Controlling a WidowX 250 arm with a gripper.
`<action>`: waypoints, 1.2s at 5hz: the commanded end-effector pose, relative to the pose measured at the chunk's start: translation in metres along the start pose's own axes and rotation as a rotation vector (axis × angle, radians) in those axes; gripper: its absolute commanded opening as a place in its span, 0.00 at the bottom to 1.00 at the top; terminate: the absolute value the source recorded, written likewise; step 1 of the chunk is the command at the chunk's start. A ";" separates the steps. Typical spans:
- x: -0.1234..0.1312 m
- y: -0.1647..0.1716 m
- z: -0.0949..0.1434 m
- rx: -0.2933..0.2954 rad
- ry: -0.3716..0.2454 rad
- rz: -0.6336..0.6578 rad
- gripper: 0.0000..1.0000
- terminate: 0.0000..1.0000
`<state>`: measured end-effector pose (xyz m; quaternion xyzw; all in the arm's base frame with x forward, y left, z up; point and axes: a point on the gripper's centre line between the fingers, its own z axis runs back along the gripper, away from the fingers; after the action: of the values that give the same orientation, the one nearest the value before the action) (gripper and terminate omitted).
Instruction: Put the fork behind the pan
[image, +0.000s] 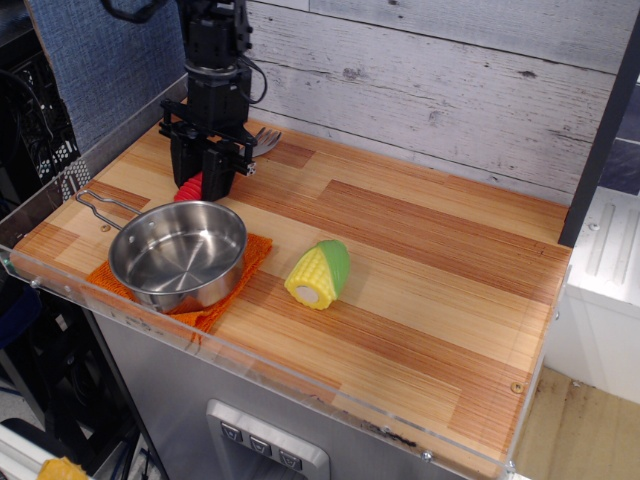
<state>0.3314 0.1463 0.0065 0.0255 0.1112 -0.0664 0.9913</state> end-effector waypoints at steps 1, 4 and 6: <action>-0.020 -0.020 0.016 0.039 -0.111 0.010 1.00 0.00; -0.057 -0.025 0.137 0.150 -0.559 0.147 1.00 0.00; -0.066 -0.038 0.149 0.064 -0.519 0.156 1.00 0.00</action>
<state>0.3100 0.1060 0.1550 0.0337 -0.1308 0.0022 0.9908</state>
